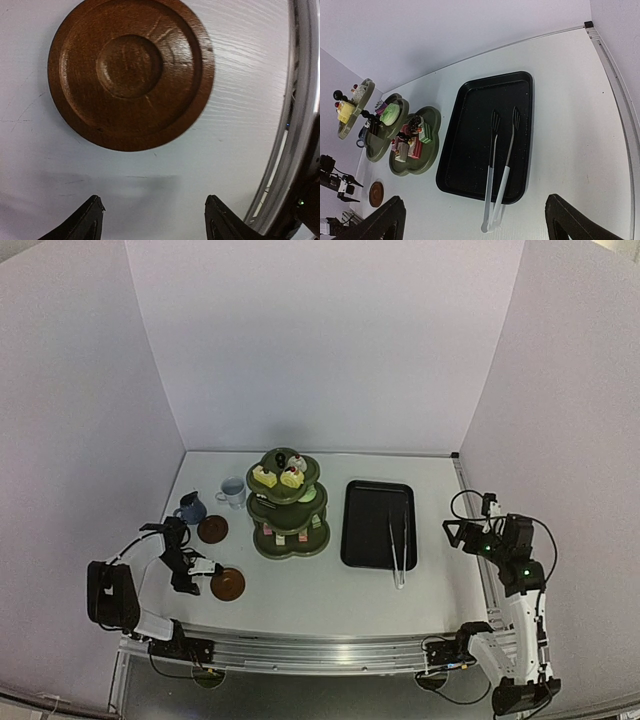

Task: Serve the afternoon tea

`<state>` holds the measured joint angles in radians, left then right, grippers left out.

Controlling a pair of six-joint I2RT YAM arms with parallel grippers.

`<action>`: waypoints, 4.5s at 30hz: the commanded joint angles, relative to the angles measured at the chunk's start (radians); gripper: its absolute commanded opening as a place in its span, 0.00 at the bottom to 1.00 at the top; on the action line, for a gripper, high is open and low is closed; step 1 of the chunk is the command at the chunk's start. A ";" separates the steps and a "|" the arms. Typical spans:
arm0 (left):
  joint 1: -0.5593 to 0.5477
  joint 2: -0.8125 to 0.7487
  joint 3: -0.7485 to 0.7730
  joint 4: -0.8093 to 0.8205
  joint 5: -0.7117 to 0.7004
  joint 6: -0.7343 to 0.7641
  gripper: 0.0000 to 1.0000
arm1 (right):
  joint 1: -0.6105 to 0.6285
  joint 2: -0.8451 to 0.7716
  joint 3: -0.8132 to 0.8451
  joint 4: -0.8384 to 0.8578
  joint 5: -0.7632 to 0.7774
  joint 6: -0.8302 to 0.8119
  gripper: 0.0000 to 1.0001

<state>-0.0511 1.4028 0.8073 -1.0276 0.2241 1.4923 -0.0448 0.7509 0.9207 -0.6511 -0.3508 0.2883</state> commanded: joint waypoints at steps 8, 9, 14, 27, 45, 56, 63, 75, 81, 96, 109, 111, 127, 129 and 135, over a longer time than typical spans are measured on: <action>-0.095 0.129 -0.063 0.243 -0.039 -0.042 0.65 | 0.002 -0.036 0.035 -0.003 0.007 0.050 0.95; -0.115 0.135 -0.062 0.234 -0.039 -0.052 0.64 | 0.002 -0.037 0.032 -0.005 0.010 0.058 0.95; -0.227 0.133 -0.073 0.249 0.004 -0.122 0.61 | 0.002 -0.044 0.009 -0.004 0.021 0.103 0.95; -0.565 0.300 0.102 0.389 0.033 -0.515 0.57 | 0.063 0.039 -0.054 -0.112 0.029 0.267 0.98; -0.827 0.501 0.314 0.597 0.099 -0.692 0.57 | 0.760 0.340 0.000 -0.160 0.351 0.402 0.98; -0.761 0.284 0.272 0.426 0.224 -0.660 0.70 | 0.781 0.530 0.124 -0.055 0.375 0.267 0.98; -0.447 -0.001 0.223 0.006 0.253 -0.425 0.85 | 0.780 0.686 0.331 -0.005 0.335 0.134 0.98; 0.024 0.107 0.210 0.179 0.238 -0.307 1.00 | 0.700 0.789 0.454 0.022 0.347 0.168 0.98; 0.039 0.249 0.281 0.244 0.287 -0.226 0.99 | 0.683 0.746 0.411 0.035 0.380 0.237 0.98; 0.074 0.540 0.486 0.223 0.248 -0.135 0.87 | 0.684 0.634 0.285 0.056 0.470 0.376 0.98; 0.094 0.638 0.599 -0.126 0.314 -0.096 0.64 | 0.728 0.647 0.323 0.062 0.511 0.416 0.95; 0.094 0.619 0.543 -0.157 0.289 -0.049 0.60 | 0.735 0.644 0.324 0.062 0.521 0.413 0.95; 0.090 0.436 0.420 -0.006 0.290 -0.023 0.67 | 0.789 0.615 0.275 0.071 0.576 0.443 0.95; 0.099 0.442 0.471 0.016 0.301 -0.027 0.70 | 0.796 0.611 0.268 0.070 0.582 0.447 0.95; 0.101 0.526 0.554 0.127 0.295 -0.043 0.76 | 0.808 0.612 0.258 0.072 0.600 0.461 0.95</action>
<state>0.0524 1.8515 1.3071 -0.9760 0.5008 1.4642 0.7538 1.3869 1.1886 -0.5911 0.2129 0.7244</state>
